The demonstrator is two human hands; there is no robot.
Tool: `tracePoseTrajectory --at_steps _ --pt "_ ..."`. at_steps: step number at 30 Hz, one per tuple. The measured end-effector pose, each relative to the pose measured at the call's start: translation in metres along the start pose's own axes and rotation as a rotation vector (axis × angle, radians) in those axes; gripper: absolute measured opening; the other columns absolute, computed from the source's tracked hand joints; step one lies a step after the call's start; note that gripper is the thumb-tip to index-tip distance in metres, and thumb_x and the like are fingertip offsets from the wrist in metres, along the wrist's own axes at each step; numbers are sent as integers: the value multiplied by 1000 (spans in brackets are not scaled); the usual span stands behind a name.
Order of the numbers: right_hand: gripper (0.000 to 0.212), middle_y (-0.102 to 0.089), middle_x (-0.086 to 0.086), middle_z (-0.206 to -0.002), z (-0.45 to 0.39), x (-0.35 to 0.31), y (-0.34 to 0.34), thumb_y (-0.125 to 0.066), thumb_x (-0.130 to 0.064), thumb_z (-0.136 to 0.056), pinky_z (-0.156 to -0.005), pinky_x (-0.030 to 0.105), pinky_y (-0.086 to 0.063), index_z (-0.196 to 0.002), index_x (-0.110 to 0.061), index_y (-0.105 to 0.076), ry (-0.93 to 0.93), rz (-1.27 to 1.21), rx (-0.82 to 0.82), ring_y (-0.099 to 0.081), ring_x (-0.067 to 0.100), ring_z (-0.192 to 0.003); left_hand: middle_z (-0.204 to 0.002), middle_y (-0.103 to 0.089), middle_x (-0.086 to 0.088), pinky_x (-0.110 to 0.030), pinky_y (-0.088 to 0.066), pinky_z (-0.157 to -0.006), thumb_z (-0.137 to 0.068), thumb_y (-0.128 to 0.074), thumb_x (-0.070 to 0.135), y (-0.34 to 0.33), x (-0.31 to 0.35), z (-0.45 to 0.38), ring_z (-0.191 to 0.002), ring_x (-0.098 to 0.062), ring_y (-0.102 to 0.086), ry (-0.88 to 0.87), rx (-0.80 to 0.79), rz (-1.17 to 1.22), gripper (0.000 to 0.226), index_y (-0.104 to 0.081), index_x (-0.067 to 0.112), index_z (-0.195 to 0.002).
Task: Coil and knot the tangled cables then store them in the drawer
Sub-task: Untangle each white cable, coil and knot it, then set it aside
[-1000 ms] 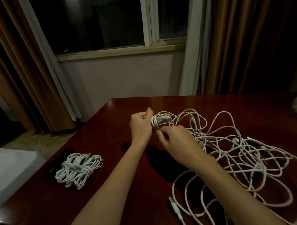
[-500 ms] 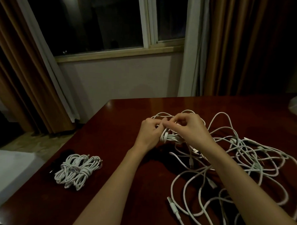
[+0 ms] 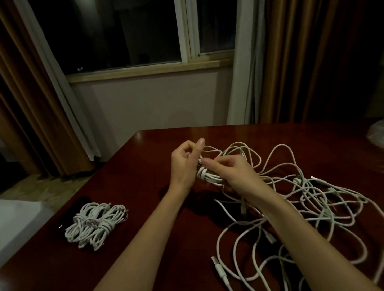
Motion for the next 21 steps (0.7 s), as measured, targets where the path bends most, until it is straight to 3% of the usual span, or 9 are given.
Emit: tracePoseTrajectory --at_steps 2,5,8,10,16,21 --pt "30 -66 -12 -62 -1 -12 17 -68 -40 -85 -54 12 -43 -90 -11 -74 145 161 168 -62 -1 -57 -65 -54 1 -20 -42 -54 -84 -67 44 -1 -18 0 -60 -12 -52 135 -15 32 37 -51 12 -75" --pt "26 -68 -8 -74 8 -30 29 -72 -39 -82 -58 15 -50 -91 -15 -67 326 425 356 -64 2 -63 -79 -66 -4 -28 -48 -62 -73 -71 57 -18 -37 5 -71 -17 -65 375 -166 199 57 -58 6 -94" --pt "20 -61 -11 -77 15 -42 23 -74 -26 -84 -56 4 -41 -94 -14 -61 461 638 391 -49 -7 -60 -78 -69 -3 -25 -52 -59 -81 -63 45 -45 -28 16 -68 -12 -66 404 -380 204 42 -66 7 -98" --pt "21 -61 -9 -79 15 -43 21 -74 -22 -84 -53 3 -37 -96 -14 -59 477 714 389 -45 -6 -62 -72 -69 0 -23 -50 -54 -89 -61 32 -47 -25 15 -63 -11 -65 362 -351 184 25 -68 9 -94" --pt "26 -70 -3 -94 3 -27 23 -72 -28 -85 -64 3 -45 -106 -16 -64 385 637 263 -56 -4 -75 -78 -69 -4 -24 -51 -57 -95 -59 22 -32 -30 7 -66 -14 -66 278 -275 105 20 -68 5 -100" --pt "25 -64 -15 -86 2 -24 28 -73 -27 -84 -67 3 -46 -106 -19 -68 337 501 256 -59 -9 -71 -82 -70 -6 -27 -53 -61 -94 -59 21 -27 -32 3 -73 -18 -68 277 -219 130 18 -67 6 -98"
Point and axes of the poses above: each hand's wrist, its own z-axis away from the middle knuckle, its own y-axis out of the back of the hand, x = y × z, the point moved 10 cm from there along -z, towards the middle knuckle
